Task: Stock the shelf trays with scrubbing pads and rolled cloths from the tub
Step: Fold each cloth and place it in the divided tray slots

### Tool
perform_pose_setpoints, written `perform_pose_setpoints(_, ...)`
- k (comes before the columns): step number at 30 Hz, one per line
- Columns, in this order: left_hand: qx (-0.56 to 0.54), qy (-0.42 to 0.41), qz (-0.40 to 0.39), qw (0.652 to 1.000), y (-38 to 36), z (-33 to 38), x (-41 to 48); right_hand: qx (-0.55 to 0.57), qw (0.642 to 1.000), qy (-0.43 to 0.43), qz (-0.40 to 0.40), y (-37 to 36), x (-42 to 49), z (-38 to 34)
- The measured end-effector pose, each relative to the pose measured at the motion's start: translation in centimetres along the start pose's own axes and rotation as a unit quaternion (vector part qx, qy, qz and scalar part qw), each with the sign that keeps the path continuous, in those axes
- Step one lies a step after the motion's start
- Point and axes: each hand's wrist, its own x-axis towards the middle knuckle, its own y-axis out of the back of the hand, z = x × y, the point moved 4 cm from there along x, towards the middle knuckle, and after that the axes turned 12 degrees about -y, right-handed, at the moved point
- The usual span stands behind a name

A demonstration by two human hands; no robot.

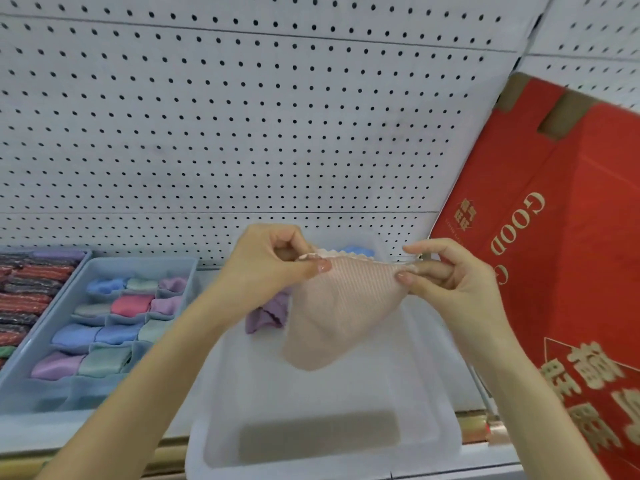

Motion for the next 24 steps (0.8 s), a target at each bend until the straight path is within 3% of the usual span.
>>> perform_pose_setpoints(9, -0.006, -0.052, 0.045, 0.998, 0.5, 2.9, 1.6, -0.003, 0.999, 0.035, -0.005, 0.3, 1.7, -2.5)
perform_pose_setpoints(18, -0.046, -0.043, 0.046, 0.997, 1.3, 4.3, 2.9, -0.003, 1.000, -0.004, -0.011, 0.6, 3.3, -4.2)
perform_pose_setpoints(24, 0.095, -0.017, -0.021, 0.995, 2.1, 5.4, 3.7, -0.074, 0.993, -0.037, -0.090, 0.1, 4.5, -5.3)
